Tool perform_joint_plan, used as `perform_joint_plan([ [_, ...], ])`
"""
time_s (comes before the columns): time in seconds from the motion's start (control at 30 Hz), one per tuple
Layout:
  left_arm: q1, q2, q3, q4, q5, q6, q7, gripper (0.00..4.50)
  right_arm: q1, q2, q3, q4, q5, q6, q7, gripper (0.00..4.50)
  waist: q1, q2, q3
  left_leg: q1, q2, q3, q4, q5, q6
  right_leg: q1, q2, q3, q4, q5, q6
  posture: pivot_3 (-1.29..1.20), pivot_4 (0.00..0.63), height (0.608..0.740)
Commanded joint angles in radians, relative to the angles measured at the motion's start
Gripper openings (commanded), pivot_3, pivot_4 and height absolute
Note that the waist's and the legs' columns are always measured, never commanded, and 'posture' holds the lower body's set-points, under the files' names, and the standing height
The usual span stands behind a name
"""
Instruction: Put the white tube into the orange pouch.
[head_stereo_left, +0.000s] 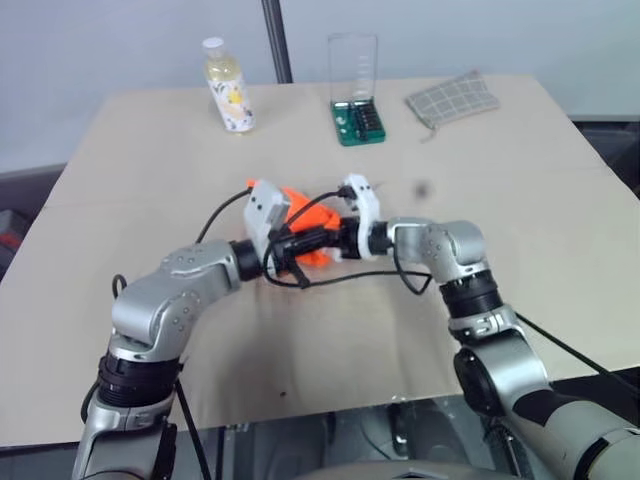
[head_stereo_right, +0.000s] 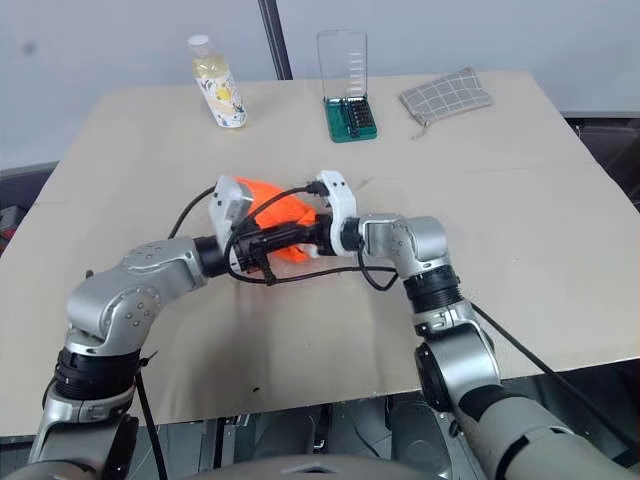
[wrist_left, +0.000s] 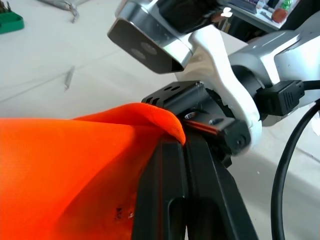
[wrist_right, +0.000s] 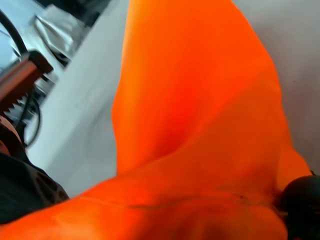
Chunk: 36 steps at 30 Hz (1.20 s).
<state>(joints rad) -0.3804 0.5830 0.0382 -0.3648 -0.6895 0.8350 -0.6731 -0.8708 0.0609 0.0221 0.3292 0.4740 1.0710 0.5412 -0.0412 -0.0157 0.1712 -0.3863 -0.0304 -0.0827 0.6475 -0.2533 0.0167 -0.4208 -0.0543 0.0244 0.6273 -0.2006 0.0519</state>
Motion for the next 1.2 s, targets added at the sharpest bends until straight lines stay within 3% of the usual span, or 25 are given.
perform_joint_plan([
  [0.03,0.015,-0.007,-0.027,-0.039,-0.013,0.0,-0.023,0.0,-0.073,0.043,-0.058,-0.021,0.06,-0.023,-0.001,1.68,0.0,0.0,0.0,0.0,0.0,0.0,0.0,0.0,0.0,0.0,0.0,0.0,0.0,0.0,0.0,0.0,0.15,0.74],
  [0.07,0.014,-0.008,-0.026,-0.037,-0.013,-0.002,-0.022,0.0,-0.076,0.048,-0.062,-0.015,0.058,-0.026,-0.009,1.82,0.001,0.0,0.0,0.0,0.0,0.0,0.0,0.0,0.0,0.0,0.0,0.0,0.0,0.0,0.0,0.0,0.15,0.74],
  [0.23,0.008,-0.02,-0.007,-0.02,-0.018,0.006,-0.002,0.0,-0.039,-0.013,0.024,-0.053,-0.006,-0.046,0.022,3.71,0.001,0.0,0.0,0.0,0.0,0.0,0.0,0.0,0.0,0.0,0.0,0.0,0.0,0.0,0.0,0.0,0.15,0.74],
  [0.43,-0.019,-0.032,0.011,0.035,-0.006,0.014,0.015,0.0,0.039,-0.193,0.162,-0.189,-0.038,-0.122,0.199,3.71,0.0,0.0,0.0,-0.001,0.0,0.0,0.0,0.0,0.0,0.0,0.0,0.0,0.0,0.0,0.0,0.0,0.15,0.74],
  [0.67,-0.057,-0.036,0.021,0.089,0.003,0.007,0.022,0.0,0.125,-0.36,0.193,-0.369,-0.041,-0.223,0.329,3.71,0.001,0.0,0.0,-0.001,0.0,0.0,0.001,0.0,0.001,0.0,0.0,-0.001,0.0,0.0,0.0,0.0,0.15,0.74],
  [0.83,-0.065,-0.029,0.029,0.103,0.002,0.005,0.018,0.0,0.173,-0.498,0.259,-0.392,-0.175,-0.389,0.352,3.71,0.003,0.0,0.0,-0.001,0.0,0.0,0.001,0.0,0.001,0.0,0.0,0.0,0.0,0.0,0.0,0.0,0.15,0.74],
  [1.03,-0.053,-0.014,0.008,0.106,0.02,-0.01,-0.001,0.0,0.151,-0.443,0.215,-0.218,-0.255,-0.476,0.215,3.71,0.0,0.0,0.0,0.0,0.001,0.002,0.001,0.001,-0.001,0.0,0.0,0.001,0.0,0.0,0.0,0.0,0.15,0.74],
  [1.2,-0.051,-0.024,0.013,0.103,0.019,-0.003,0.001,0.0,0.185,-0.464,0.291,-0.241,-0.309,-0.552,0.286,3.71,0.006,-0.001,0.0,-0.001,0.0,0.002,0.001,0.002,-0.003,0.0,-0.001,0.001,-0.001,0.0,0.0,0.0,0.15,0.74],
])
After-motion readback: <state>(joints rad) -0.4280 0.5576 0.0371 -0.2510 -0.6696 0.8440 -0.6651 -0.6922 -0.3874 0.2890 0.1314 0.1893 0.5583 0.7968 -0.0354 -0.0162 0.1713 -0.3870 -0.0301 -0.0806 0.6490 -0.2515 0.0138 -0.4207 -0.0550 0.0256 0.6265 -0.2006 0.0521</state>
